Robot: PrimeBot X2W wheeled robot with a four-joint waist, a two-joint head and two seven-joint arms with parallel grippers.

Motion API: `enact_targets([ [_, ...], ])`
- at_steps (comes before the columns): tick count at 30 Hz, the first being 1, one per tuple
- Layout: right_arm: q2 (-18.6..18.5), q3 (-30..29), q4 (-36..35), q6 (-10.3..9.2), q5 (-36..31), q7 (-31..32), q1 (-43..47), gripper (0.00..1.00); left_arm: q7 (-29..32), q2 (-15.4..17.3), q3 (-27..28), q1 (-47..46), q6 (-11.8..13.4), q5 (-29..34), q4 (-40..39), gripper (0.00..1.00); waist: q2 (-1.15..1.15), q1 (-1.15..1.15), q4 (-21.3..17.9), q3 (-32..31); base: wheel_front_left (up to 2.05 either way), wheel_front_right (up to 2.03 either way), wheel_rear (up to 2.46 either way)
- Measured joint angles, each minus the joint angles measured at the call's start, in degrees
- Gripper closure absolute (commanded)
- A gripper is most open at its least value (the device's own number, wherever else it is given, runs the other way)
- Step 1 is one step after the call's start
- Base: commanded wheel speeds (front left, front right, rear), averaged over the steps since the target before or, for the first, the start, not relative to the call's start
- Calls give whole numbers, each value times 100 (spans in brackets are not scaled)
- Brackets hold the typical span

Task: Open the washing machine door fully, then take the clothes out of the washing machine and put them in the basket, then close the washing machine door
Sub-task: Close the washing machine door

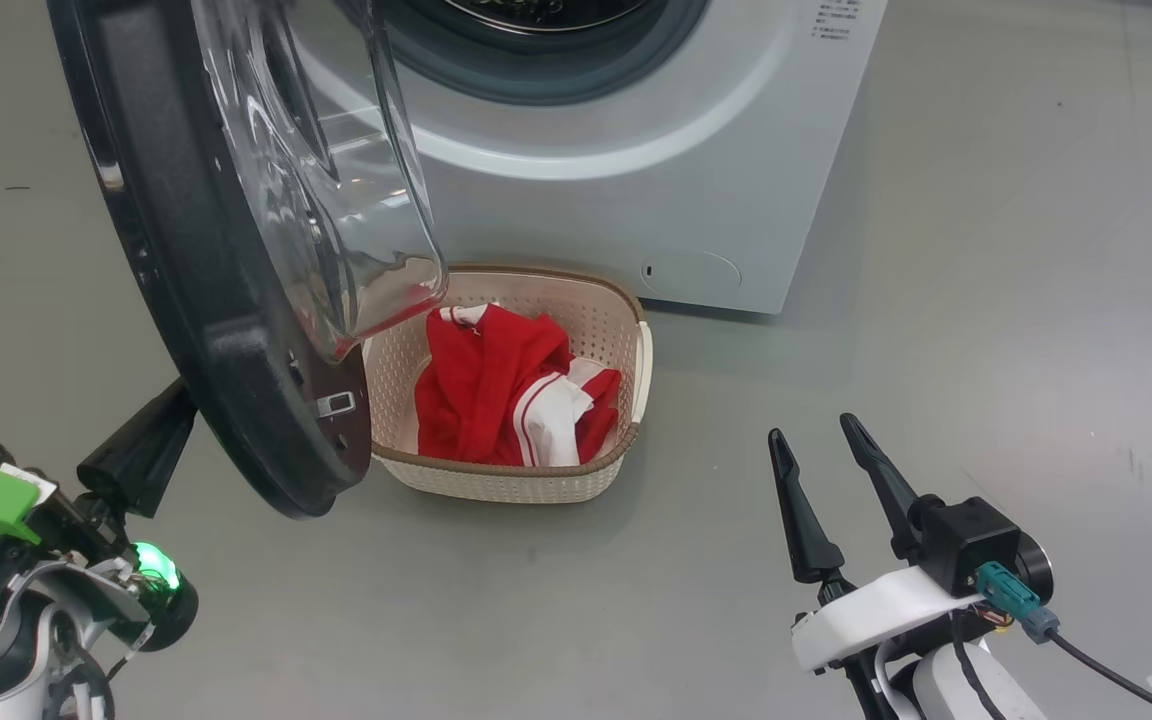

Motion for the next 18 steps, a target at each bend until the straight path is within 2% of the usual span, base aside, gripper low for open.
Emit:
enact_targets([
  [18,1,14,-8,-8,58,0,-62,0,-414,-78,-245,-19,0,-165,104,100,0,0,-931,71,0,0,0],
])
